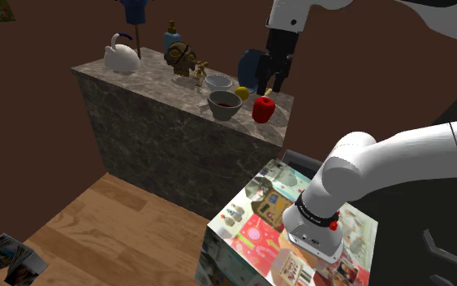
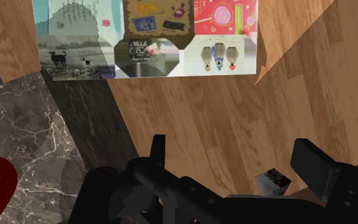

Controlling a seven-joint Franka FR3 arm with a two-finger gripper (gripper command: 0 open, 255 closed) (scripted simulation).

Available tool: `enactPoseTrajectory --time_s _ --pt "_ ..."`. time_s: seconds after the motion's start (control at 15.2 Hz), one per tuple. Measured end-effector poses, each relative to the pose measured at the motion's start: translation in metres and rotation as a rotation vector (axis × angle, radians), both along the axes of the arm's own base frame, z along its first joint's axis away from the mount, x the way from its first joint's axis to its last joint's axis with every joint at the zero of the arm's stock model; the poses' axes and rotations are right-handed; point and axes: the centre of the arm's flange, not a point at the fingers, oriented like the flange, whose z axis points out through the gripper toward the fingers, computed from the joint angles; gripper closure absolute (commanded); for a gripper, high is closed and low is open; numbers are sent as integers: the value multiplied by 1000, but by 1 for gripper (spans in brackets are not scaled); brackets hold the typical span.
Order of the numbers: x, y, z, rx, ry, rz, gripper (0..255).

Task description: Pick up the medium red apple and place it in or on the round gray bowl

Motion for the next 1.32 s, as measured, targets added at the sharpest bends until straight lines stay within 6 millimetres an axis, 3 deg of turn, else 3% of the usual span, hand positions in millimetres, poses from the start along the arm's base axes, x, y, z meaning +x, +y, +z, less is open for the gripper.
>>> enactPoseTrajectory --time_s 0.26,1.32 --pt "8 -17 -12 -15 -20 -26 0" --pt "58 -180 -88 -134 -175 -219 0"
